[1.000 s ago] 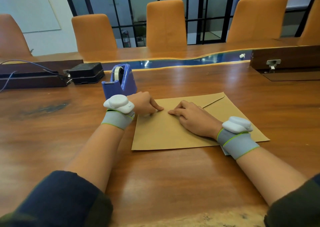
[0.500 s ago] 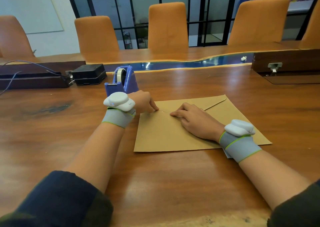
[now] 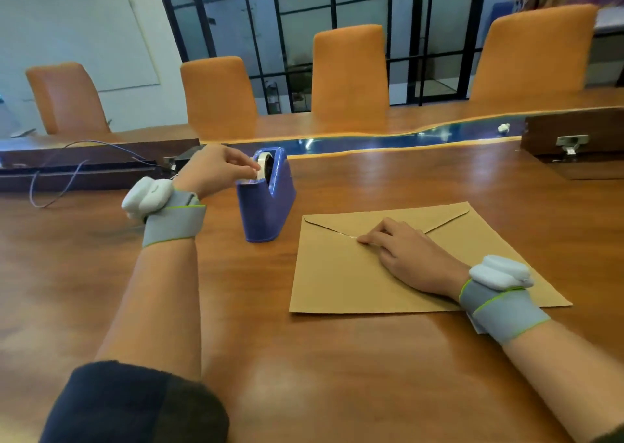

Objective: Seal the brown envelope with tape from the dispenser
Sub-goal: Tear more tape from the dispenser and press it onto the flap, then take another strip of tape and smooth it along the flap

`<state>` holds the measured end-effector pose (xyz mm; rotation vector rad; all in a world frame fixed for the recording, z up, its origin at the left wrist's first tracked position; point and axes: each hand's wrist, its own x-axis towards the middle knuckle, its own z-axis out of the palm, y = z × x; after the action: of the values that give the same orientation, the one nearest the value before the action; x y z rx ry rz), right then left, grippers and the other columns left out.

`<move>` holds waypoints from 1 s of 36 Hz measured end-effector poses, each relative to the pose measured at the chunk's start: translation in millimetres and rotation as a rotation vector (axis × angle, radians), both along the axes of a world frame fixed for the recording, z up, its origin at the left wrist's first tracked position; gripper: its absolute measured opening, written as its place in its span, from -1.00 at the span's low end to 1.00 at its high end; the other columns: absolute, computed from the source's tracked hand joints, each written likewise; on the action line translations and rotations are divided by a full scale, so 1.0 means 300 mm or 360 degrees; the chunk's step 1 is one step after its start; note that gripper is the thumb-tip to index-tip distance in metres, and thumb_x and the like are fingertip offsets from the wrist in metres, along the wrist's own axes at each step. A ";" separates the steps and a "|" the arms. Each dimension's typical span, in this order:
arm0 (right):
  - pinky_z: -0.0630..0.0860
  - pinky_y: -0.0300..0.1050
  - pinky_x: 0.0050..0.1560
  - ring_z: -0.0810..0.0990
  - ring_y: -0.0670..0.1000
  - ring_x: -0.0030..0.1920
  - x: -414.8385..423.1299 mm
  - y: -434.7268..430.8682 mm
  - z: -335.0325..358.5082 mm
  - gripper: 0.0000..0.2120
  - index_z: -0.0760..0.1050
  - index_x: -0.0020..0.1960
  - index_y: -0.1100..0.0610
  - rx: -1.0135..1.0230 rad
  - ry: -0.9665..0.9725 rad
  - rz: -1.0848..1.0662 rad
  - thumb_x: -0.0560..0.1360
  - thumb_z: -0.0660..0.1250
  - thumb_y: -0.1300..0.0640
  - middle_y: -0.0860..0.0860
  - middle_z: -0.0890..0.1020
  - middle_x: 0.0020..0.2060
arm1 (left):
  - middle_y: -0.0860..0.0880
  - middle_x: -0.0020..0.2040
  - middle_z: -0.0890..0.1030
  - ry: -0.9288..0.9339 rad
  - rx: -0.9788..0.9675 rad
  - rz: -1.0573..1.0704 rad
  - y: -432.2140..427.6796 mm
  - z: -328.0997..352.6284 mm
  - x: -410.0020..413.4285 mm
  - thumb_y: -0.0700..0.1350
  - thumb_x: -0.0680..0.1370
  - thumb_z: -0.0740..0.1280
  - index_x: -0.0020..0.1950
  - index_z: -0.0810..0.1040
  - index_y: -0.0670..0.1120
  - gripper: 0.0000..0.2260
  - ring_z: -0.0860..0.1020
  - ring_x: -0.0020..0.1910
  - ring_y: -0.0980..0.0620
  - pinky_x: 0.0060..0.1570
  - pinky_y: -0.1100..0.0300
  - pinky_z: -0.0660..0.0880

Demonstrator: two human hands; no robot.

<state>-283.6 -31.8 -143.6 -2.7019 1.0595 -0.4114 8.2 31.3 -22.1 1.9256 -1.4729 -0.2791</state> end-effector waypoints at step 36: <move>0.31 -0.02 0.28 0.37 0.00 0.19 -0.006 -0.004 -0.007 -0.60 0.35 0.37 -0.08 0.0007 -0.0042 0.0030 0.58 0.03 0.15 -0.04 0.43 0.19 | 0.01 -0.20 0.58 -0.0580 -0.0124 0.0144 -0.006 -0.020 0.053 0.02 0.45 0.40 -0.17 0.64 -0.03 -0.87 0.51 -0.14 0.01 -0.09 0.10 0.43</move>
<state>-285.4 -33.1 -145.6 -2.6926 1.0263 -0.4398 24.0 29.7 -28.2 2.0476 -1.5904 0.1784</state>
